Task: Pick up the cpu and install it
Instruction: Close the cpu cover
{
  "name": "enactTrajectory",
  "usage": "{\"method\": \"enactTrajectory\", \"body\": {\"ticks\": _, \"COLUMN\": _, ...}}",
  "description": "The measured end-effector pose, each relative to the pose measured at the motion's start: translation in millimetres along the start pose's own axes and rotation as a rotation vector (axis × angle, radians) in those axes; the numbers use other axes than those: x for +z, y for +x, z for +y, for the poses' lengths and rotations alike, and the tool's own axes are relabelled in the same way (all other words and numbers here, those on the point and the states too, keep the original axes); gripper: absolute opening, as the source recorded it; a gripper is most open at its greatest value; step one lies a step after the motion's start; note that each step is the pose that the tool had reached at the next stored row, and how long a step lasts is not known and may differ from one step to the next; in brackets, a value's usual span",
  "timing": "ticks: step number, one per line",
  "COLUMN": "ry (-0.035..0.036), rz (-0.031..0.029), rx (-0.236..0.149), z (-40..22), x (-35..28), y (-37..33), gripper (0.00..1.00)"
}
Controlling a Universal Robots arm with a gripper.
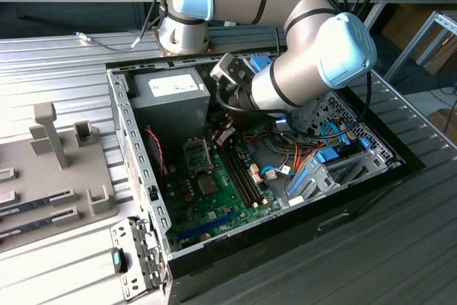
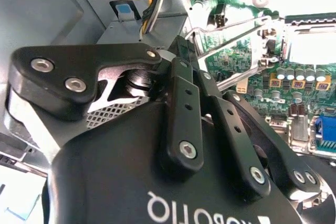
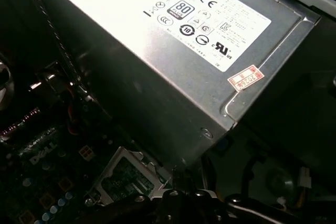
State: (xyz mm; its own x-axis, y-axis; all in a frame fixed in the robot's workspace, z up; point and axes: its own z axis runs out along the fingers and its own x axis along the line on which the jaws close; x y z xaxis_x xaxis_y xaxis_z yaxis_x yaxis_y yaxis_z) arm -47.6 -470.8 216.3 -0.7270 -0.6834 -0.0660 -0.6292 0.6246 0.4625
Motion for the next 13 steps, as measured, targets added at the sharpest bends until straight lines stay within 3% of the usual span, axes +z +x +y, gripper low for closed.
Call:
{"method": "enactTrajectory", "body": {"ticks": 10, "ry": 0.0061, "rz": 0.0211, "rx": -0.024, "z": -1.4, "x": -1.8, "y": 1.9, "gripper": 0.11}}
{"method": "enactTrajectory", "body": {"ticks": 13, "ry": 0.0062, "rz": 0.0232, "rx": -0.027, "z": -1.7, "x": -2.3, "y": 2.3, "gripper": 0.11}}
